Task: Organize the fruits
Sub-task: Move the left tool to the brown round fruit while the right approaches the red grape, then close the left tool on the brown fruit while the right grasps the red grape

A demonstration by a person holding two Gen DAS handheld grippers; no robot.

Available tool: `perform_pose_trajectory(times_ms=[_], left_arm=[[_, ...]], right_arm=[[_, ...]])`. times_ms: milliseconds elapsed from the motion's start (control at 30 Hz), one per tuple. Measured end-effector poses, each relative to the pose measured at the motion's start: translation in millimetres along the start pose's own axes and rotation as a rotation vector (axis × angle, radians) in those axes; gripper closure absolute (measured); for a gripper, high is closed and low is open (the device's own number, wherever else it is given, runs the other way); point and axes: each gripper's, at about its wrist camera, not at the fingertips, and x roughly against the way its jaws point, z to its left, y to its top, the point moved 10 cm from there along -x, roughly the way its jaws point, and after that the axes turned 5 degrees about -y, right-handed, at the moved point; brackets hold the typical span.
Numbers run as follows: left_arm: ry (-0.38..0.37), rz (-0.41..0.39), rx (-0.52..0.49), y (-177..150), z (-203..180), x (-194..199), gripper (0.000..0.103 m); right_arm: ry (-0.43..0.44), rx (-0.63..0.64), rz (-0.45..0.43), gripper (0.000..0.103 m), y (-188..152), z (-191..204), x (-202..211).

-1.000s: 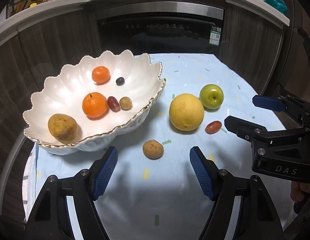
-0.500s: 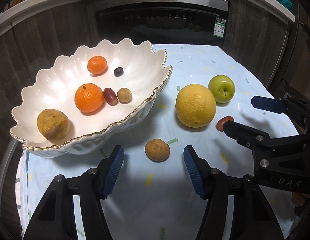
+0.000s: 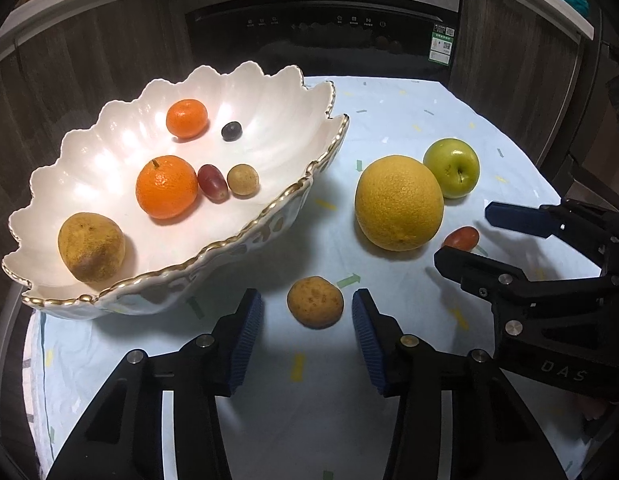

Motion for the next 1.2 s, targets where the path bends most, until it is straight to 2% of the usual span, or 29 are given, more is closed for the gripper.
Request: perform_pose_trajectory(times_ms=[167, 300, 433, 800, 1200], left_arm=[[0.001, 0.005, 0.002, 0.5, 0.8, -3.5, 0.059], [-0.001, 0.003, 0.001, 1.5, 0.2, -4.7, 0.061], [-0.004, 0.002, 0.004, 3.0, -0.6, -6.2, 0.064], [-0.005, 0.001, -0.008, 3.8, -4.6, -7.6, 0.075], [-0.01, -0.005, -0.015, 2.0, -8.2, 0.1, 0.075]], right_arm=[[0.007, -0.004, 0.004, 0.043, -0.4, 0.7, -3.3], [0.015, -0.008, 0.013, 0.049, -1.2, 2.1, -6.7], [0.026, -0.021, 0.021, 0.05, -2.0, 3.2, -9.4], [0.009, -0.029, 0.02, 0.072, -2.5, -1.1, -10.4], [-0.007, -0.03, 0.011, 0.073, -4.3, -2.5, -1.2]])
